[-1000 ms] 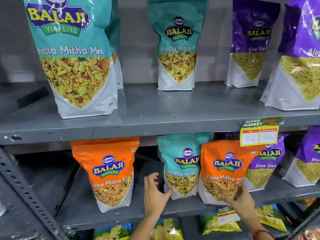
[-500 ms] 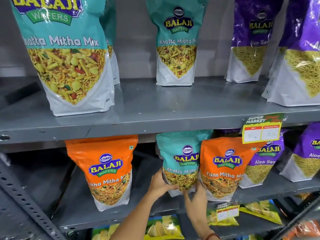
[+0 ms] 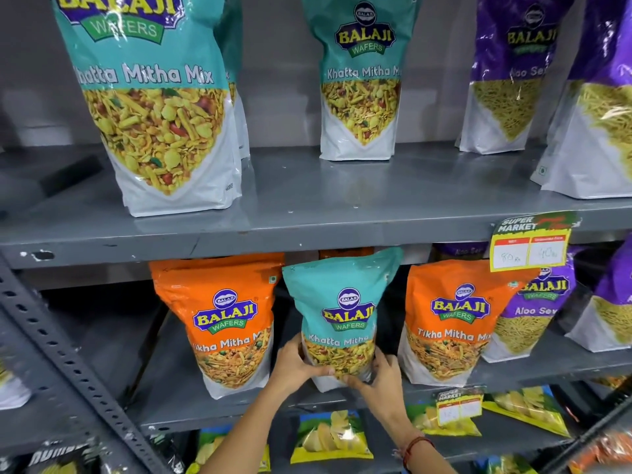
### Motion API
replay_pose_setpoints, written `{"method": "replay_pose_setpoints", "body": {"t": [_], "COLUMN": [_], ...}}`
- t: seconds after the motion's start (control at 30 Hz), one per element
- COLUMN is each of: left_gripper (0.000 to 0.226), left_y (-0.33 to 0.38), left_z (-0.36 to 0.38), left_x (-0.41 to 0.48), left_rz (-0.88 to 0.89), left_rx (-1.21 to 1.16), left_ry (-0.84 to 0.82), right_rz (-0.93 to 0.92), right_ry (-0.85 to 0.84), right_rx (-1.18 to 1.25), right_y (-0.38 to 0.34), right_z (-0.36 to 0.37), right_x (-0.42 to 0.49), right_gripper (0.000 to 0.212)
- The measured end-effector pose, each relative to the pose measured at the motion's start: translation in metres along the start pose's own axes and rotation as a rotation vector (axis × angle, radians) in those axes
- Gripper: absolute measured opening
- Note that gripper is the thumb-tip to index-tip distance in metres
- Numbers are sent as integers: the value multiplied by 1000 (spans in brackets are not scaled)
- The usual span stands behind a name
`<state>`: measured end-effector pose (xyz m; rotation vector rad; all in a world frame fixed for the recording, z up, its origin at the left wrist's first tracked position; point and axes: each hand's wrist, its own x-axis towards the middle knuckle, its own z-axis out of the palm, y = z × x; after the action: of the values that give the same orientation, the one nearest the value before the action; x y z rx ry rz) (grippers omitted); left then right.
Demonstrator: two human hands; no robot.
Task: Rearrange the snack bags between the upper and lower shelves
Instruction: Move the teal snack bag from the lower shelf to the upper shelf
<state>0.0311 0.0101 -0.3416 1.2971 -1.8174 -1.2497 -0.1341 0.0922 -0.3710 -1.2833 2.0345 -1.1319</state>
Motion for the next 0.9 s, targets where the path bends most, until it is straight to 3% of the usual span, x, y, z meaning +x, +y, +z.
{"method": "replay_pose_setpoints", "body": {"t": [0.27,0.37,0.53,0.77,0.9], "left_gripper": [68,71,66,66,58], "left_y": [8,13,37,143,215], "left_z": [-16,-26,-46,-98,-119], "left_x": [-41,-63,-108,-156,-163], "left_rz": [92,119,166,357,509], "left_rx": [-3,8,14,55,1], "left_ry": [41,44,66,126,106], "right_rz": [-42,-85,-166,-419,-622], "right_ry": [-3,-40,15,190,317], "right_rx": [259,221,183,258,325], "right_y": [-12,-16,-36,-120,-178], "right_z": [-9,-15,-27,-86,-132], "right_x": [-38,-55,-88,-118,-113], "right_gripper": [78,63,65,74,66]}}
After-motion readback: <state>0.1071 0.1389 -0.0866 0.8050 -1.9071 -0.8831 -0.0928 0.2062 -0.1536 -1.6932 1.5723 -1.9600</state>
